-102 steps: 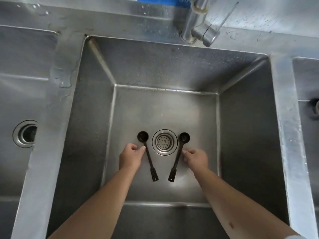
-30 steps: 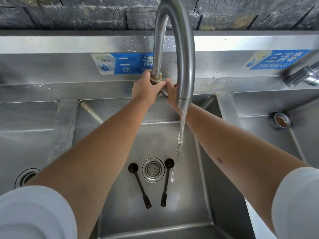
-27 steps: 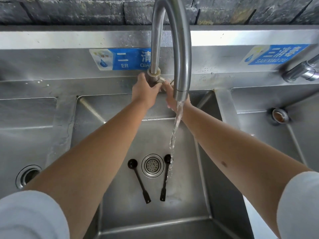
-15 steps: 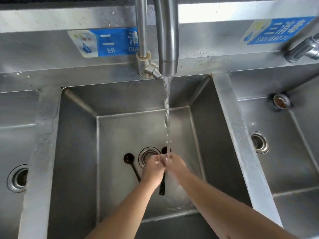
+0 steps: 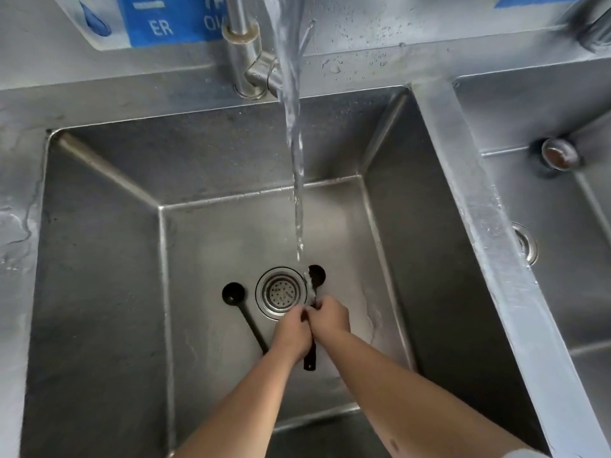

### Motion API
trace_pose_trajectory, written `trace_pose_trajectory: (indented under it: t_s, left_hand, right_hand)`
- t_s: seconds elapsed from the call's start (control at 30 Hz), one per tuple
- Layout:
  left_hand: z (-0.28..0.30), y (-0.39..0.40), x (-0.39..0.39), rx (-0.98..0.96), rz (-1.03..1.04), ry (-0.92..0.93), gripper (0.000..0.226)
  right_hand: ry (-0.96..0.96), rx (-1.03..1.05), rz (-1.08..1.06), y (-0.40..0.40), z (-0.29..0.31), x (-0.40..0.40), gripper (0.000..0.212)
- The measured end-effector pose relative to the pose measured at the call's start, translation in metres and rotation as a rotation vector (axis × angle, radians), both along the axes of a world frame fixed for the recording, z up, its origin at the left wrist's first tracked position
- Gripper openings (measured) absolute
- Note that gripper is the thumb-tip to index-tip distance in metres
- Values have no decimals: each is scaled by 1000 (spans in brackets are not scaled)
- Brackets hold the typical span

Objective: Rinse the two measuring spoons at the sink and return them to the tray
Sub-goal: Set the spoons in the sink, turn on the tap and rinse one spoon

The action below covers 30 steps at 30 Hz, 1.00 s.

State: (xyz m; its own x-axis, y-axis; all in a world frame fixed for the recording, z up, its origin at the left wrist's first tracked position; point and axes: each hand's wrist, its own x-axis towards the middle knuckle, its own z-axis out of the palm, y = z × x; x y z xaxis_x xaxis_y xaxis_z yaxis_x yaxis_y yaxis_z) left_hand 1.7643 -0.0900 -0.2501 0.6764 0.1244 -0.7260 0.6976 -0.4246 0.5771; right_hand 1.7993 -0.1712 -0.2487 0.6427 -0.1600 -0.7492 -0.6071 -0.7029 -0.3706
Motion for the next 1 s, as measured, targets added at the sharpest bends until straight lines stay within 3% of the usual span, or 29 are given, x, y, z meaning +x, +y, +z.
trace_pose_trajectory:
  t_s: [0.2, 0.4, 0.57, 0.73, 1.0]
  left_hand:
    - [11, 0, -7, -66, 37, 14, 33]
    - [54, 12, 13, -200, 323, 57, 25]
    - [94, 21, 50, -250, 440, -40, 12]
    - [119, 23, 74, -257, 459, -121, 14]
    - [130, 28, 98, -290, 673, -53, 11]
  right_hand:
    - [28, 47, 87, -13, 11, -4, 39]
    - [147, 405, -216, -27, 73, -8, 18]
    - [171, 511, -301, -17, 127, 6, 13]
    - [92, 586, -383, -1, 159, 19, 14]
    - [23, 558, -225, -5, 174, 31, 30]
